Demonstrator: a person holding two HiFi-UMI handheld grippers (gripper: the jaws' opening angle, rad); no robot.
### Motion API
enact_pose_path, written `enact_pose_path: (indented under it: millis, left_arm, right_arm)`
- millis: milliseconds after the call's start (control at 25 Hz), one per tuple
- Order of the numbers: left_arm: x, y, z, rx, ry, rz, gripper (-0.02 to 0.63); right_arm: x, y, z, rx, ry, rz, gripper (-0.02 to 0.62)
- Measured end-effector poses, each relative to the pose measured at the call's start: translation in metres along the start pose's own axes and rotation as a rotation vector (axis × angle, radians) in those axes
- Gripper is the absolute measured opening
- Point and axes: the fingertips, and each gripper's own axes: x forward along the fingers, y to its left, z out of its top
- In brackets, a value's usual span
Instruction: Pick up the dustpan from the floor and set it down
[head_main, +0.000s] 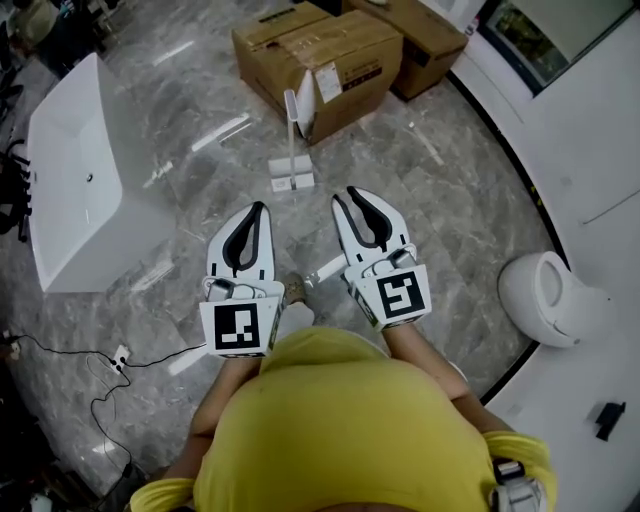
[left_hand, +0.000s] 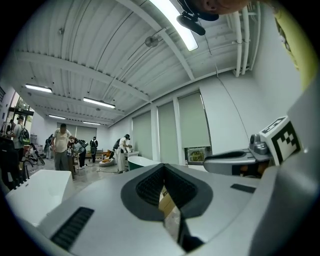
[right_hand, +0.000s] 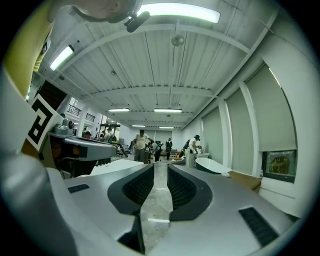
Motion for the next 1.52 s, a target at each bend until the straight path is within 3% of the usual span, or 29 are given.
enact_pose_path:
  millis: [240,520,800,1160,1520]
  left_arm:
    - [0.043,0.035,-0.01,-0.01,-0.005,-0.048,0.003]
    - [0.071,0.056,-0.023,-0.04,0.018,-0.059,0.003]
    - [0.094,0.073,-0.031,-0.054,0.038,-0.055,0.003]
    - [0.164,0.092,-0.036,-0.038,0.038,-0.068,0.003]
    - [0.259,0.13,-0.04,-0.044,0.038,-0.006,0.003]
  right_arm:
    - [0.054,-0.009,-0.013,0.018,0.019,-0.013,0.095]
    - [0.082,-0.02,-0.03,0.051,0.128,-0.036,0.096]
    - [0.117,-0.032,-0.032,0.057,0.083,-0.027,0.098]
    - [0.19,-0.072,-0.064,0.072,0.128,0.025,0.11]
    - [0.277,-0.116,-0.108,0.072,0.233,0.124,0.135]
